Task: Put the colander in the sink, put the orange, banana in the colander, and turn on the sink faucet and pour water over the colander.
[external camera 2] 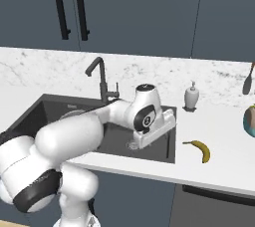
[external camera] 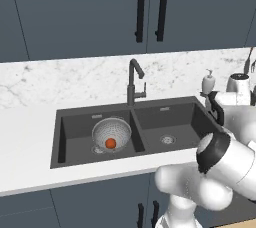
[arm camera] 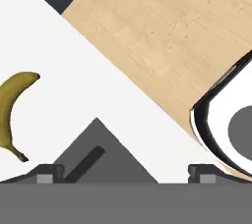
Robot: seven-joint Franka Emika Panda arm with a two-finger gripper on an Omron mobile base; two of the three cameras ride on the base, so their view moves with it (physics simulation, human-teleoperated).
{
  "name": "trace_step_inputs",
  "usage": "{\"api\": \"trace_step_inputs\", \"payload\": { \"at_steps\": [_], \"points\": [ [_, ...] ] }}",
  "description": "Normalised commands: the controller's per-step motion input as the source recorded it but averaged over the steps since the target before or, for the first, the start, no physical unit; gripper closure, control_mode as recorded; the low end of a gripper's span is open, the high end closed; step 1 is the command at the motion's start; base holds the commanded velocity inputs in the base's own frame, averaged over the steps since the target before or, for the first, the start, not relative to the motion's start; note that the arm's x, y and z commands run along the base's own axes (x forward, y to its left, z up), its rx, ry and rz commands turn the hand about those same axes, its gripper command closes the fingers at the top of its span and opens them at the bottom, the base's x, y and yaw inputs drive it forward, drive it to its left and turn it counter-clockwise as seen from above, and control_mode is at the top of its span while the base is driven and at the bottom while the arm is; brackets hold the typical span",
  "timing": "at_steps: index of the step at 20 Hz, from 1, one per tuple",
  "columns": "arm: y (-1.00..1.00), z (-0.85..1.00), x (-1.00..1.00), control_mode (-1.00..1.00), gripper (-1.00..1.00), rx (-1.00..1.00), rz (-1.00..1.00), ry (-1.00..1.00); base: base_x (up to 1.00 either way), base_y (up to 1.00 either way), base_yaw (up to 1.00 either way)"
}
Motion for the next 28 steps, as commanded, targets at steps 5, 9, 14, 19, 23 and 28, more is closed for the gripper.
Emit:
{"api": "trace_step_inputs", "payload": {
  "at_steps": [5,9,14,19,23,28],
  "points": [
    [-1.00,-0.02,0.45,-1.00,-1.00,0.15,-0.44,0.19,0.00,0.00,0.00],
    [-0.95,-0.12,0.33,-1.00,-1.00,0.13,-0.44,0.08,0.00,0.00,0.00],
    [-0.78,-0.26,0.17,-1.00,-1.00,0.04,-0.36,-0.03,0.00,0.00,0.00],
    [-0.43,-0.40,0.11,-1.00,-1.00,0.00,-0.30,-0.18,0.00,0.00,0.00],
    [-0.28,-0.41,0.10,-1.00,-1.00,-0.01,-0.09,-0.20,0.00,0.00,0.00],
    [-0.06,-0.46,0.00,-1.00,-1.00,-0.09,0.00,-0.19,0.00,0.00,0.00]
  ]
}}
